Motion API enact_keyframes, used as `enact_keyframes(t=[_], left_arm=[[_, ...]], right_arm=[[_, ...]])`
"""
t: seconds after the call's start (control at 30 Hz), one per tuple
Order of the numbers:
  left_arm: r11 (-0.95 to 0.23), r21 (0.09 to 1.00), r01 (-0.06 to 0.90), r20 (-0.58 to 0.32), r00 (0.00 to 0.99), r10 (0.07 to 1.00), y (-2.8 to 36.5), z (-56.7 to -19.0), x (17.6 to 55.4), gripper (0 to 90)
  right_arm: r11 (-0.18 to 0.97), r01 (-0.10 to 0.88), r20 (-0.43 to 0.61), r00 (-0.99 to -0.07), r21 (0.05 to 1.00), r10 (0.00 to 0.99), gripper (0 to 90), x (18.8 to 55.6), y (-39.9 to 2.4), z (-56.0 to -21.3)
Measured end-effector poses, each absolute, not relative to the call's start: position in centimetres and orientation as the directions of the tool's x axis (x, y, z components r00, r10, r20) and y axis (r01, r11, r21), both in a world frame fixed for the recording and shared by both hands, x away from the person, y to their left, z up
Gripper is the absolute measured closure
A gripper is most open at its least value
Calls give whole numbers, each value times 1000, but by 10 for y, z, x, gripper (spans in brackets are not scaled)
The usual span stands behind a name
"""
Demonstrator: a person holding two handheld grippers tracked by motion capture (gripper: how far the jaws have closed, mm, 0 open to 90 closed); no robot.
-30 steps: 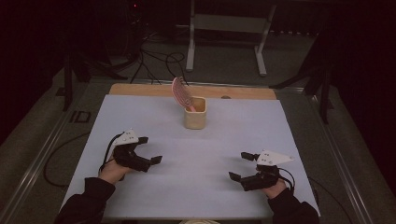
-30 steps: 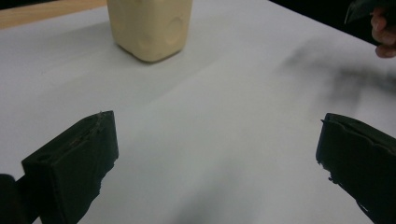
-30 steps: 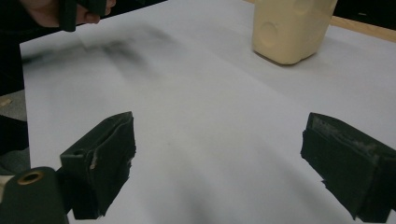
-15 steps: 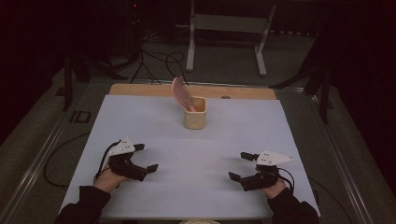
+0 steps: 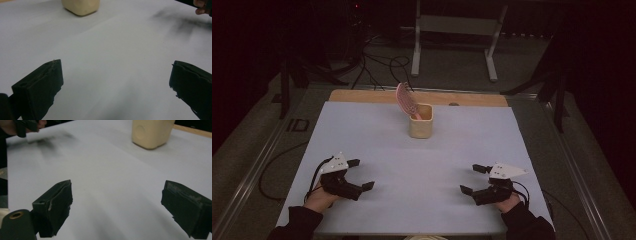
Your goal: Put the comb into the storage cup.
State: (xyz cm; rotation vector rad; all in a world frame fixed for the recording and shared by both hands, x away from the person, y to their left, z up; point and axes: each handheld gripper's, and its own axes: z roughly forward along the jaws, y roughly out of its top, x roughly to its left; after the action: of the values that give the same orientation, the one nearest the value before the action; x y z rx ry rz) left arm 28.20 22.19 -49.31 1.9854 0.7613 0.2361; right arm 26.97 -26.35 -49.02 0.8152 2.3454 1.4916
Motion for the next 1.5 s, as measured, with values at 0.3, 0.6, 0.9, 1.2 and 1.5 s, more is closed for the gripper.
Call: enact_keyframes(t=[0.3, 0.6, 0.9, 1.2, 1.5], left_arm=[[-347, 824, 447, -144, 758, 636, 232, -502, 279, 0], [-343, 816, 465, -146, 741, 656, 240, -507, 275, 0], [-314, 825, 470, -143, 710, 689, 257, -508, 268, 0], [-322, 823, 467, -135, 713, 688, 253, -508, 267, 0], [-323, 828, 458, -132, 720, 682, 251, -506, 266, 0]], right_arm=[[343, 338, 75, -800, 877, 595, 97, 269, -269, -499], [360, 338, 68, -805, 869, 590, 97, 270, -266, -502], [354, 331, 65, -804, 875, 591, 98, 270, -267, -501], [363, 338, 67, -805, 869, 590, 97, 271, -266, -503], [366, 336, 64, -807, 868, 587, 98, 271, -266, -503]])
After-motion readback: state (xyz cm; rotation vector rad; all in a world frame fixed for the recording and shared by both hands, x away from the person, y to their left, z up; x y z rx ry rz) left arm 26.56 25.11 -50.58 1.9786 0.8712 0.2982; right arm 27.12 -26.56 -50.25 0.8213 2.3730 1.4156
